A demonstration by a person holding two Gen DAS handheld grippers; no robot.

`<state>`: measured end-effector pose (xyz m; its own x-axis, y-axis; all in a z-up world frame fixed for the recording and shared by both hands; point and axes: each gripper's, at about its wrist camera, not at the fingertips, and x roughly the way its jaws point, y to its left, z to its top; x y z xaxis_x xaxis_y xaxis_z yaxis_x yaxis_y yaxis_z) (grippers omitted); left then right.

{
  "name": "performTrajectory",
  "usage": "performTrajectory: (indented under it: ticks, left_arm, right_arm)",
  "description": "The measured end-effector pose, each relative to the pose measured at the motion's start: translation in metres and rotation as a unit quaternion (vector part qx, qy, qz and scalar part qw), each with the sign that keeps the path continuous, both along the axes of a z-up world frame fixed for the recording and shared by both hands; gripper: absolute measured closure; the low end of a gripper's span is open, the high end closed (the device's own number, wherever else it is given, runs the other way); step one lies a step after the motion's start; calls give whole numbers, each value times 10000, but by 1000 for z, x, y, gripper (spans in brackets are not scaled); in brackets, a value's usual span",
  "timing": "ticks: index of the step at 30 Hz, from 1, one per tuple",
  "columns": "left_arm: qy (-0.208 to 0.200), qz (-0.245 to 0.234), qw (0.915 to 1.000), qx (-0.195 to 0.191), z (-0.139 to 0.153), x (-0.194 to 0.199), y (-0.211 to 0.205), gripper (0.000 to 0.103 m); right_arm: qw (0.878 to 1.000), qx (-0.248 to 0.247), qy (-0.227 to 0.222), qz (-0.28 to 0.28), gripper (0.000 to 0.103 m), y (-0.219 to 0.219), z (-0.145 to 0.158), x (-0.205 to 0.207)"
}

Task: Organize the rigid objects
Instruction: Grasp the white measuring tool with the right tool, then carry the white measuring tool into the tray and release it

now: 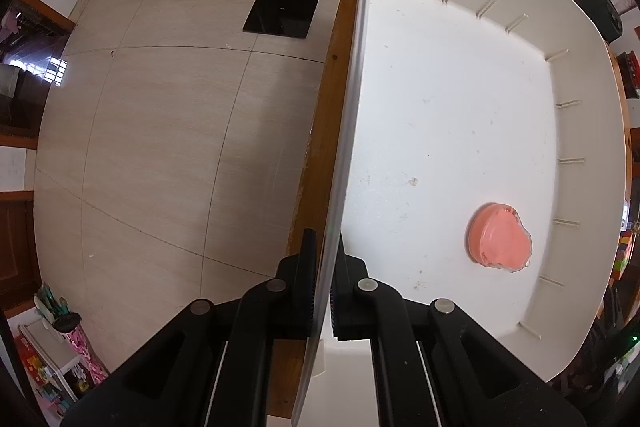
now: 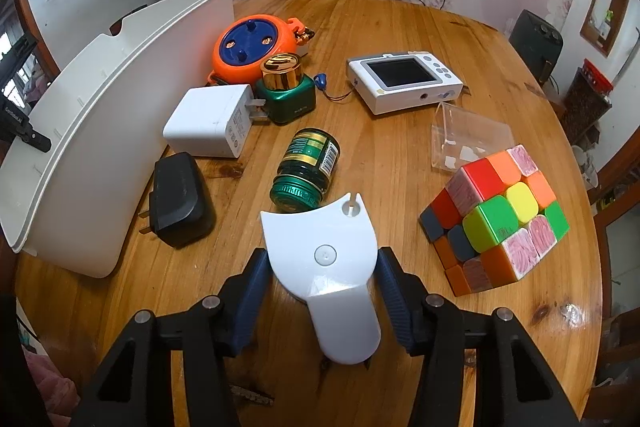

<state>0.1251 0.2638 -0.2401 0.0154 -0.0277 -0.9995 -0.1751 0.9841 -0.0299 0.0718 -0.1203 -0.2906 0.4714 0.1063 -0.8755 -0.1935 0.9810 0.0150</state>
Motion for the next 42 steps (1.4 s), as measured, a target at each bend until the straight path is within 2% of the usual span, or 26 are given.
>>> performTrajectory:
  ticks: [9,19,31,36,42]
  left_arm:
    - [9,-93,10000,-1,0,1,-3,98]
    - [6,-151,9999,-50,-1,1,-3,98]
    - [4,-211,9997,-145,-3,2,-2,98]
    - [-24,-189,9997,-163,-4,4,-2,98]
    - [-37,-224,9995,-206,-3,2,-2,98]
  right_arm:
    - [9999,40,-47,-82,48,-2,10,1]
    - [9984,266,-495,-43,48,6,53,7]
    - [9883,757,-1043,813,48,60,111,17]
    - [9820,930,-1062,1257,48,92,122,20]
    - [9723,1210,-917,1776,48,132,119,20]
